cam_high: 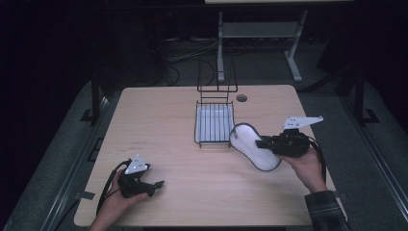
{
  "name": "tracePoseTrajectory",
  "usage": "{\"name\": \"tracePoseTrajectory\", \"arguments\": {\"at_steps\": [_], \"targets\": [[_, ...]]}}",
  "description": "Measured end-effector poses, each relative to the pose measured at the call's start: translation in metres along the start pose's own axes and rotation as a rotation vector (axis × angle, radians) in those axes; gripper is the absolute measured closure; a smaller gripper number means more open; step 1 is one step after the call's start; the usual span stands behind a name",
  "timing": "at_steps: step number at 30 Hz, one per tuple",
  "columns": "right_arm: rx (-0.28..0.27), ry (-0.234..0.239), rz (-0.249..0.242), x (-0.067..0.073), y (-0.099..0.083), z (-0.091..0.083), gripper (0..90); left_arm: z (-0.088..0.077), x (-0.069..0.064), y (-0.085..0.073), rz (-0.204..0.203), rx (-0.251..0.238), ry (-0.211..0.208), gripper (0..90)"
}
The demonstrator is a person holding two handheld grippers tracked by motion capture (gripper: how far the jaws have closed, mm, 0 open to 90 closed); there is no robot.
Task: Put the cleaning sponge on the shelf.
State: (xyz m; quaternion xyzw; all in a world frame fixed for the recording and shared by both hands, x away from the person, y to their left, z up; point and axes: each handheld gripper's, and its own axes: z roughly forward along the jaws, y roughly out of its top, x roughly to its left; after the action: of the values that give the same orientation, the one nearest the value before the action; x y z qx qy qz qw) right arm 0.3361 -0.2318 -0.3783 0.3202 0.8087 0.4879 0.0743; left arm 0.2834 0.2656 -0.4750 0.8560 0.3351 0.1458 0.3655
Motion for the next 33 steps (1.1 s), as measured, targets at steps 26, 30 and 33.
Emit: {"name": "tracePoseTrajectory", "arguments": {"at_steps": [26, 30, 33], "targets": [[-0.048, 0.001, 0.026, -0.022, 0.047, 0.040, 75.5, 0.000, 0.000, 0.000, -0.002, 0.000, 0.000, 12.9], [-0.046, -0.002, 0.027, -0.025, 0.055, 0.047, 75.5, 0.000, 0.000, 0.000, -0.002, 0.000, 0.000, 12.9], [-0.054, -0.001, 0.026, -0.027, 0.060, 0.052, 75.5, 0.000, 0.000, 0.000, -0.001, 0.000, 0.000, 12.9]]}}
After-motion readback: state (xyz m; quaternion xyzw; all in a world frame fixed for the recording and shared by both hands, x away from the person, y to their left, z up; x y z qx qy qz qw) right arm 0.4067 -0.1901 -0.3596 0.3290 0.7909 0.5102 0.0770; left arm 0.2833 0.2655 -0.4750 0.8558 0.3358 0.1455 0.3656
